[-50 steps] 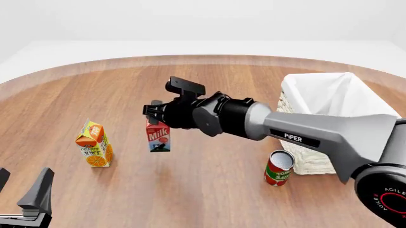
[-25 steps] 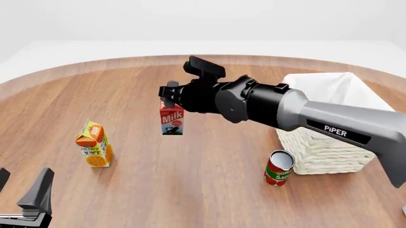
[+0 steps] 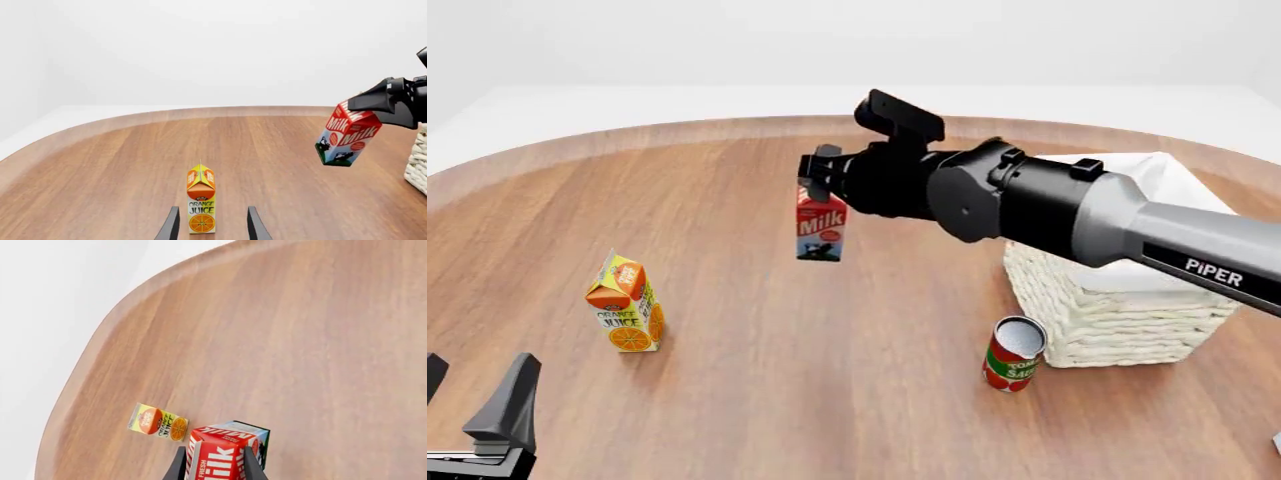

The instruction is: Pick the milk and place it in the basket.

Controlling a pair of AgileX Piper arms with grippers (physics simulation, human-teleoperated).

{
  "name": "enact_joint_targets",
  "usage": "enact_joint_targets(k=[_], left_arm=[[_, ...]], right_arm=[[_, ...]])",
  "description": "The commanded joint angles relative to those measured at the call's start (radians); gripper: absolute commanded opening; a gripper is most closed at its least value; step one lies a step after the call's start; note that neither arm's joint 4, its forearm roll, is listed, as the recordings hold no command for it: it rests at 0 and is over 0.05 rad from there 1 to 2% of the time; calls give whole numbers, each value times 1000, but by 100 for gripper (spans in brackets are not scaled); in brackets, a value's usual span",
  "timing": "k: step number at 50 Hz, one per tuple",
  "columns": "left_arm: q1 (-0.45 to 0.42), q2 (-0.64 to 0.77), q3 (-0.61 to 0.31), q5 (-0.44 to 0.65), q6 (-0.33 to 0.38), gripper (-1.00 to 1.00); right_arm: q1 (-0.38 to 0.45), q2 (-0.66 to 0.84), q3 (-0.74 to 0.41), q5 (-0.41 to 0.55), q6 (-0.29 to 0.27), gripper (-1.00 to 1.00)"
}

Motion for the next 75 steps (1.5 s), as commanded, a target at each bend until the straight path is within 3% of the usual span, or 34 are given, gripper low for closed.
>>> enact_joint_targets(k=[1, 75], left_arm=[[0, 0, 0, 0, 0, 100], [0, 0, 0, 0, 0, 100]], right_arm=[[-29, -61, 11, -9, 0, -100], [-273, -302, 89, 27, -28, -100]])
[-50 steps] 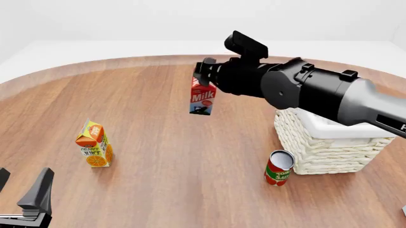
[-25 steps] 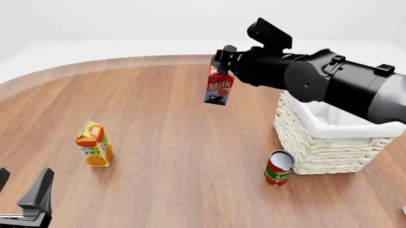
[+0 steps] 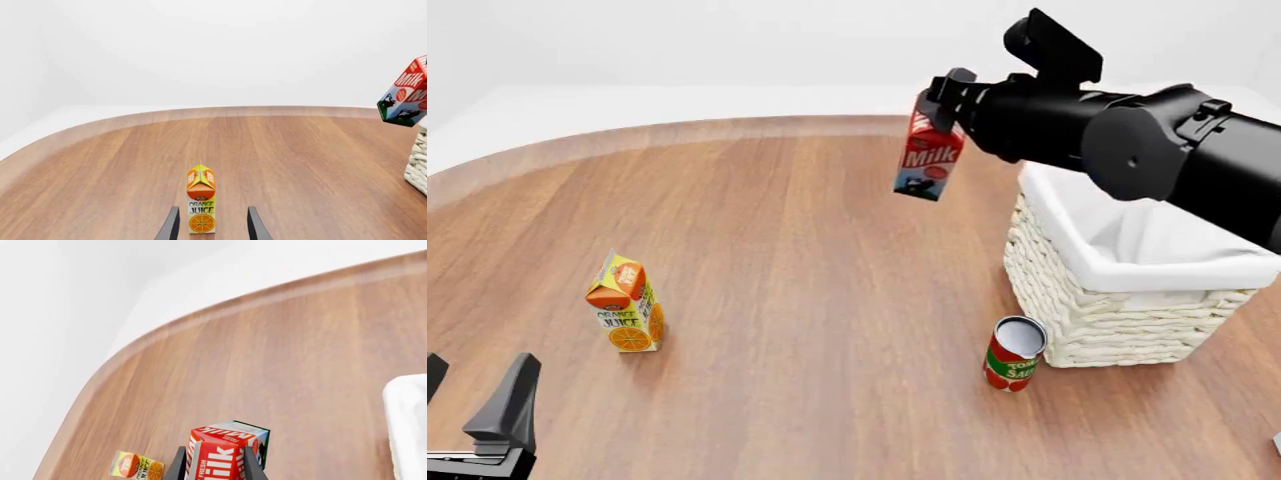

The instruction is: Pick the milk and place it in the basket.

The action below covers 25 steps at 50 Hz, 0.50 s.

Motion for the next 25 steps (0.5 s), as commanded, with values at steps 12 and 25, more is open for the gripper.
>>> enact_joint_targets(k=[12, 25], left_arm=[[0, 0, 0, 0, 0, 100], [0, 0, 0, 0, 0, 100]], right_arm=[[-87, -71, -8, 7, 12, -100], [-131, -94, -3, 13, 26, -100]])
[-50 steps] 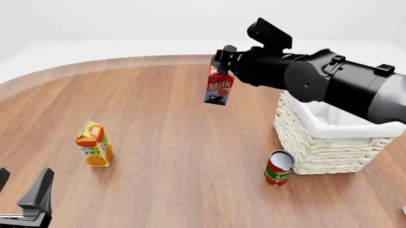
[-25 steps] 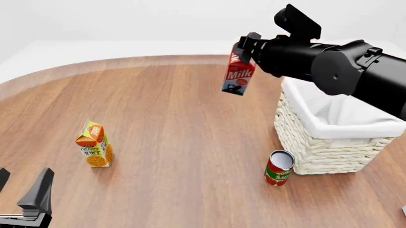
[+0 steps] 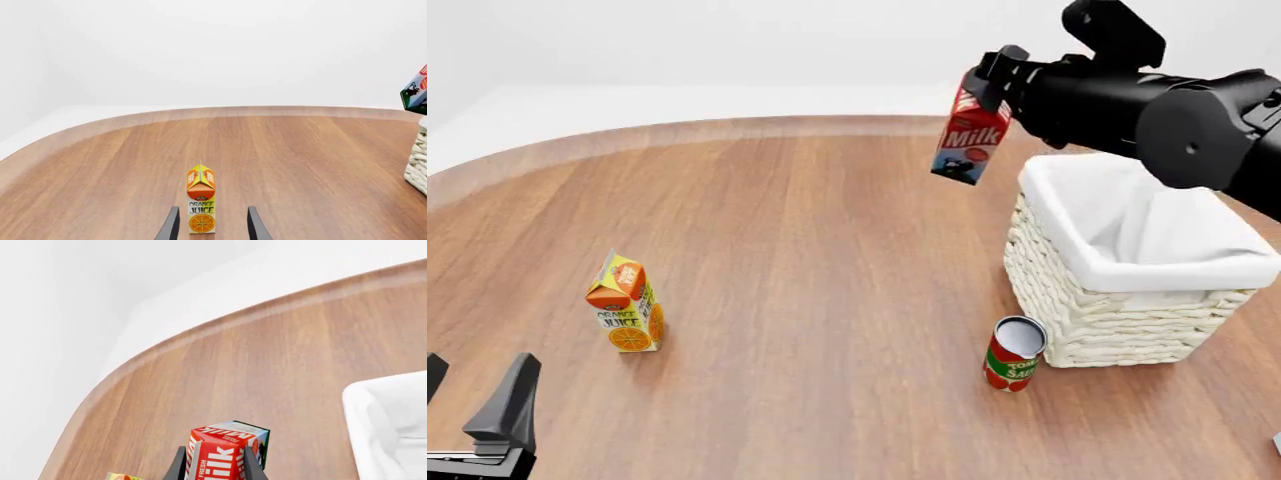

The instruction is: Pick the milk and place it in the basket.

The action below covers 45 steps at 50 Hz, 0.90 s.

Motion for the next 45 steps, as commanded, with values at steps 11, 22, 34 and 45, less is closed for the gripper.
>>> enact_joint_targets(k=[11, 22, 34, 45], left_arm=[[0, 0, 0, 0, 0, 100], [0, 0, 0, 0, 0, 100], [0, 0, 0, 0, 0, 100], [0, 0, 0, 0, 0, 100]], right_arm=[[-88, -46, -11, 1, 32, -100], [-144, -78, -12, 13, 39, -100], [-184, -100, -21, 22, 46, -100], [-228, -101, -4, -13, 45, -100]])
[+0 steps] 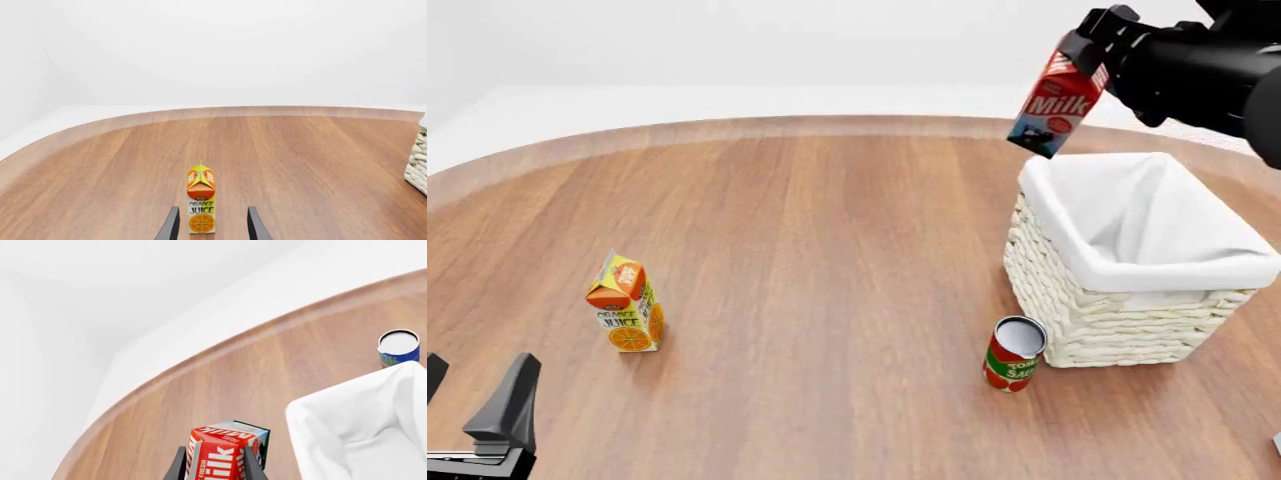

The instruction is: Pick the milk and place it in the basket.

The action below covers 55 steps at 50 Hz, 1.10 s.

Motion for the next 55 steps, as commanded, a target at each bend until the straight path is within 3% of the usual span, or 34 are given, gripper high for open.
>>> enact_joint_targets(k=[1, 22, 35, 55], left_arm=[[0, 0, 0, 0, 0, 100], [0, 0, 0, 0, 0, 100], [0, 0, 0, 0, 0, 100], [0, 0, 0, 0, 0, 100]], right_arm=[[-45, -3, -8, -44, 12, -100], [-141, -67, 55, -34, 18, -100], [-179, -119, 3, 62, 20, -100], [-209, -118, -4, 81, 33, -100]])
